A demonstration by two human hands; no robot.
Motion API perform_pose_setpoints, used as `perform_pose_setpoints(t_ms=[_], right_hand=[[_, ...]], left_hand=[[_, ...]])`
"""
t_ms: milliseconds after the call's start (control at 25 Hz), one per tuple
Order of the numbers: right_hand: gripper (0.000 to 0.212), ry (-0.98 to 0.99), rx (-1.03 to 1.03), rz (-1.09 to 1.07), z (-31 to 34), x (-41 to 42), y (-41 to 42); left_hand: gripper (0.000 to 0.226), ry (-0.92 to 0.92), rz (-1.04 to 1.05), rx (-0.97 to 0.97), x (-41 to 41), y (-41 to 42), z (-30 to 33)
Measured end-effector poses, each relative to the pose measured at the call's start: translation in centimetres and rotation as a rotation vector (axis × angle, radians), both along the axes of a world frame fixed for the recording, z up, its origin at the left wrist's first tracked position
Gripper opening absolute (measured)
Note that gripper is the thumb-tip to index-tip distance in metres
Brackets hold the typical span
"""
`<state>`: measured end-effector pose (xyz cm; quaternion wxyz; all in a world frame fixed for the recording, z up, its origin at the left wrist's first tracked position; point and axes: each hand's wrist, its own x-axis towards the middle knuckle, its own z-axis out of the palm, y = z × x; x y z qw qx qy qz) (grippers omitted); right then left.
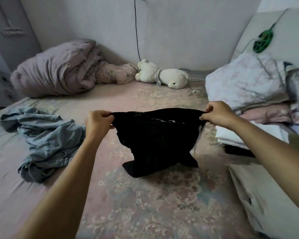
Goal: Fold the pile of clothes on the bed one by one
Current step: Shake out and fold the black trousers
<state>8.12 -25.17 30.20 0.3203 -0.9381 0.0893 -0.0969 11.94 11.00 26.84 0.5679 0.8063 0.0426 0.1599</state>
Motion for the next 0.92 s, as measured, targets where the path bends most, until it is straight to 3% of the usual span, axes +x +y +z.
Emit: perform_pose_setpoints(t_ms=[200,320,400,440,520,640,760,920], right_hand=[[0.019,-0.112,-0.098,0.034,6.3,0.7,0.3],[0.019,0.144,-0.215,0.104,7.3,0.3,-0.1],[0.021,0.297,-0.201,0.17,6.6,0.3,0.3],[0.021,0.28,-0.171,0.204,5.8,0.4,0.7],[0.035,0.215,-0.046,0.302,3.8,0.1,2.6],[0.056,0.352,0.035,0.457,-1.6,0.0,6.0],[0.019,0.404,-0.126,0.505,-4.9,-0.3,7.9],[0.027,0.387,-0.542,0.526,-5.7,-0.5,7.6]], left_hand=[[0.021,-0.166,0.007,0.01,1.5,-1.2,6.6],[0.016,-0.192,-0.046,0.092,1.0,-2.8,8.8],[0.015,-0.206,-0.068,0.144,1.2,-3.8,9.4],[0.013,-0.217,-0.088,0.181,1.1,-4.5,9.4],[0.011,-0.198,-0.168,0.259,1.0,-5.9,8.4],[0.012,-0.104,-0.289,0.352,-0.7,-8.3,4.6],[0.017,-0.094,-0.34,0.452,-1.6,-8.8,2.4],[0.023,-0.152,-0.343,0.572,-1.3,-8.3,1.8]])
